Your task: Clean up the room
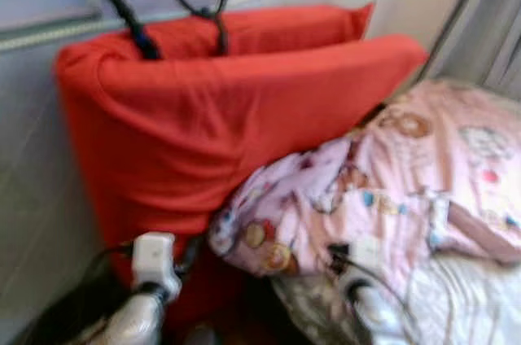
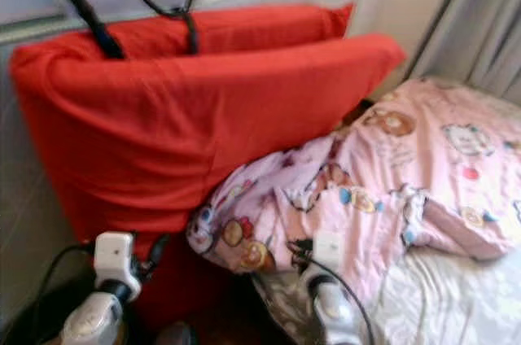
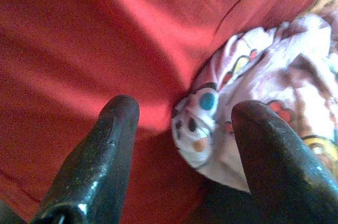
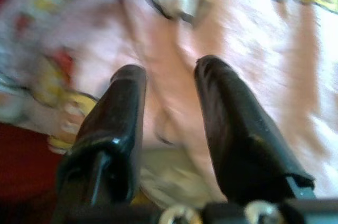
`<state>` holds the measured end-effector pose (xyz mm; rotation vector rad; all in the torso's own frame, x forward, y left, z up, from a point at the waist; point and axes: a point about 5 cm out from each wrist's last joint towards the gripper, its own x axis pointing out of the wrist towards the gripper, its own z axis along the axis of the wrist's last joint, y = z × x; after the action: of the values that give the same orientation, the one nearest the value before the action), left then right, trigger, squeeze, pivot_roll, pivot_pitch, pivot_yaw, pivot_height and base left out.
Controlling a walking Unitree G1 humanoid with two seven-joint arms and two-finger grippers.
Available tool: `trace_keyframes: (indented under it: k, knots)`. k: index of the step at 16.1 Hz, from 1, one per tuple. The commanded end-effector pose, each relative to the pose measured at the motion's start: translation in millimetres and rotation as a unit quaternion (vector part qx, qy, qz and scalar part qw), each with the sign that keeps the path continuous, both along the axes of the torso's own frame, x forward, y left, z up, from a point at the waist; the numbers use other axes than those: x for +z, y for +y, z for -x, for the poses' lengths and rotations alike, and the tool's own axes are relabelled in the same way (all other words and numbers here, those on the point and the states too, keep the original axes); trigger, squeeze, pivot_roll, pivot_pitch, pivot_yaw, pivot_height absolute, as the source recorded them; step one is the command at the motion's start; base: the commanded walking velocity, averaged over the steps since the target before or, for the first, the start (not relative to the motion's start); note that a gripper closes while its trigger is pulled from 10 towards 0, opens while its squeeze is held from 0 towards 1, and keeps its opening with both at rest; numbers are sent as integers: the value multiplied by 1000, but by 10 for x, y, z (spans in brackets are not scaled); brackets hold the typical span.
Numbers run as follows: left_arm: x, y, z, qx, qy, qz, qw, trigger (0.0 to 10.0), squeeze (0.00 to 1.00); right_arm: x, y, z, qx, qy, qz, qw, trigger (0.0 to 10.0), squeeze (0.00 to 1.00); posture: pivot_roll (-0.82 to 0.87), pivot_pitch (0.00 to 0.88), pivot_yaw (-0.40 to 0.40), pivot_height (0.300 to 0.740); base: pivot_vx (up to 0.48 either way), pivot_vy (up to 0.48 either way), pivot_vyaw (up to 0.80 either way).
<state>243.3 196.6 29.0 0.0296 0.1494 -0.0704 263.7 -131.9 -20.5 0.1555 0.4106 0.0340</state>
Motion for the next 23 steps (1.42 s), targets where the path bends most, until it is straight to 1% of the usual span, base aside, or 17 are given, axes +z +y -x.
trace_keyframes:
  k: [1, 4, 6, 7, 8, 9, 11, 13, 14, 17, 18, 19, 21, 22, 23]
  knots:
    - [19, -122, -41, -15, -4, 10, 1000, 10000, 0, 16, -155, -12, -22, -5, 13, 1000, 10000, 0, 82, 22, -38, 624, 480, 0, 0]
    - [22, -119, -42, -13, -6, 12, 1000, 10000, 0, 13, -147, -1, -23, -6, 16, 1000, 10000, 0, 82, 14, -35, 624, 97, 0, 0]
    - [29, -117, -44, -14, -7, 10, 1000, 10000, 0, -28, -175, 32, -34, 10, 22, 999, 10000, 0, 84, 12, -32, 624, 0, 0, 0]
    - [39, -119, -48, -15, -8, 9, 1000, 10000, 0, -93, -205, 72, -41, 41, 24, 998, 10000, 102, 84, 18, -27, 624, 0, 0, 0]
    - [49, -123, -55, -17, -9, 9, 1000, 10000, 0, -124, -232, 92, -54, 56, 15, 997, 10000, 1000, 84, 22, -25, 624, 0, 0, 0]
    - [52, -124, -56, -17, -9, 9, 1000, 10000, 0, -127, -237, 94, -57, 57, 13, 997, 10000, 1000, 84, 22, -25, 624, 0, 0, 0]
    - [78, -130, -53, -23, -12, 8, 1000, 10000, 0, -160, -300, 105, -75, 81, 17, 994, 10000, 1000, 89, 51, -13, 624, 0, 0, 0]
    - [92, -118, -41, -27, -12, 5, 1000, 10000, 0, -169, -411, 102, -111, 102, 26, 988, 10000, 1000, 99, 74, -8, 624, 0, 0, 0]
    - [100, -106, -36, -28, -12, 3, 1000, 10000, 0, -171, -430, 100, -115, 105, 20, 988, 10000, 1000, 102, 83, -5, 624, 0, 0, 0]
    - [115, -95, -23, -28, -11, 0, 1000, 10000, 0, -168, -430, 84, -102, 109, 16, 989, 10000, 1000, 111, 109, 2, 624, 0, 0, 0]
    - [123, -97, -11, -29, -11, 0, 1000, 10000, 0, -162, -422, 71, -98, 111, 12, 989, 10000, 200, 115, 125, 5, 624, 0, 0, 0]
    - [135, -100, 2, -30, -11, 1, 999, 10000, 0, -150, -406, 47, -92, 112, 8, 989, 10000, 0, 119, 133, 6, 624, 0, 0, 0]
    - [160, -109, 38, -32, -13, 1, 999, 10000, 0, -128, -399, 11, -91, 112, 11, 989, 10000, 0, 131, 157, 5, 624, 0, 0, 0]
    - [180, -104, 53, -32, -13, 1, 999, 10000, 0, -112, -418, -10, -100, 113, 17, 988, 10000, 0, 134, 168, 5, 624, 0, 0, 0]
    - [192, -99, 75, -33, -13, 1, 999, 10000, 0, -81, -433, -42, -107, 103, 18, 989, 10000, 1000, 138, 185, 5, 624, 0, 0, 0]
